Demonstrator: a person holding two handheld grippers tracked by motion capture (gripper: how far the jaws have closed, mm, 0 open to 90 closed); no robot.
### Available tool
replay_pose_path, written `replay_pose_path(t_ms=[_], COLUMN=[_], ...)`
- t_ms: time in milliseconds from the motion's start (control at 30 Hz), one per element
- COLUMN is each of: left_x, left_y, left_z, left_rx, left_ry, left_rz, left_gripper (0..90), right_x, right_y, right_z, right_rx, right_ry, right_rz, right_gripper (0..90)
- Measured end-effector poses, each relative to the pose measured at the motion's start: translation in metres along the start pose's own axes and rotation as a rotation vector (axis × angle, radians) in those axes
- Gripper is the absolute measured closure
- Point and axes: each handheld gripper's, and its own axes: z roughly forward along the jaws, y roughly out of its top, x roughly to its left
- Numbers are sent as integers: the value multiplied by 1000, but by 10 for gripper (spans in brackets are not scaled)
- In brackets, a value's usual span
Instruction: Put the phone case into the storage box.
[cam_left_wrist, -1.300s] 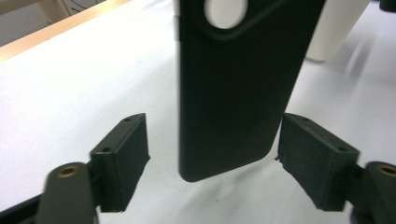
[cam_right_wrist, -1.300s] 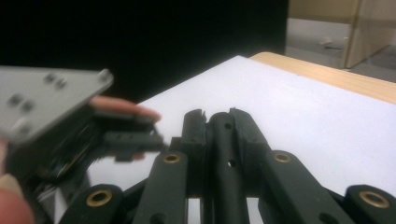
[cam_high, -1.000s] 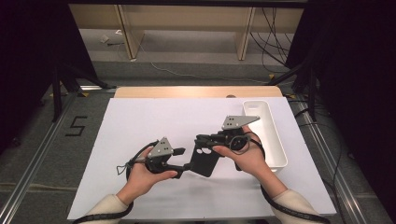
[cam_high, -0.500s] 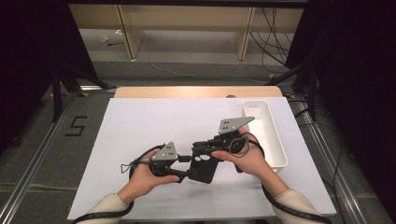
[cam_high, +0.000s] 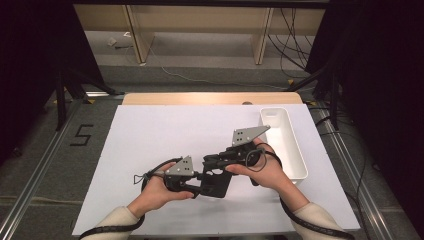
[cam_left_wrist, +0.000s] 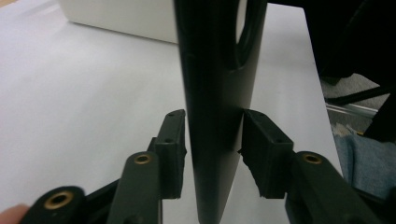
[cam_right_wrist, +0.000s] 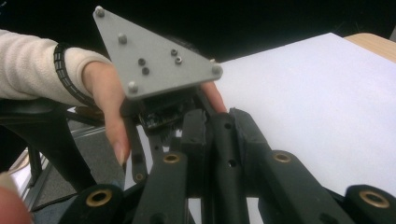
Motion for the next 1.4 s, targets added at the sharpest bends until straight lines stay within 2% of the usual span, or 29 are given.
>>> replay_pose_path(t_ms=[133,467,667,833,967,1000,1133,1267,1400], left_x=[0,1,0,-1,2,3,7,10,13], left_y=[1,2,3,6,5,4,5,4,4], left_z=[-1,-4,-6,-7,-8,-9,-14,-17,-20], left_rx=[2,9,23,23,28,28,13,-1,-11], left_ry=[-1,-12,-11,10,41,47,92,135,183], left_rz=[10,-1,-20,-29,-44,-50,-73,-105,-135], left_gripper=[655,779,791,794,794,794,794,795,795], right_x=[0,1,1,1,-1,-2,-6,-7,-7], right_y=[0,1,1,2,3,3,3,4,3], right_z=[0,0,0,-3,-5,-6,-12,-14,-17], right_rx=[-1,-6,-7,-13,-42,-57,-90,-117,-156], right_ry=[9,41,46,12,-19,-48,-90,-117,-181], right_rz=[-5,-18,-38,-67,-89,-94,-71,-65,-59], right_gripper=[778,774,735,594,431,361,306,294,233])
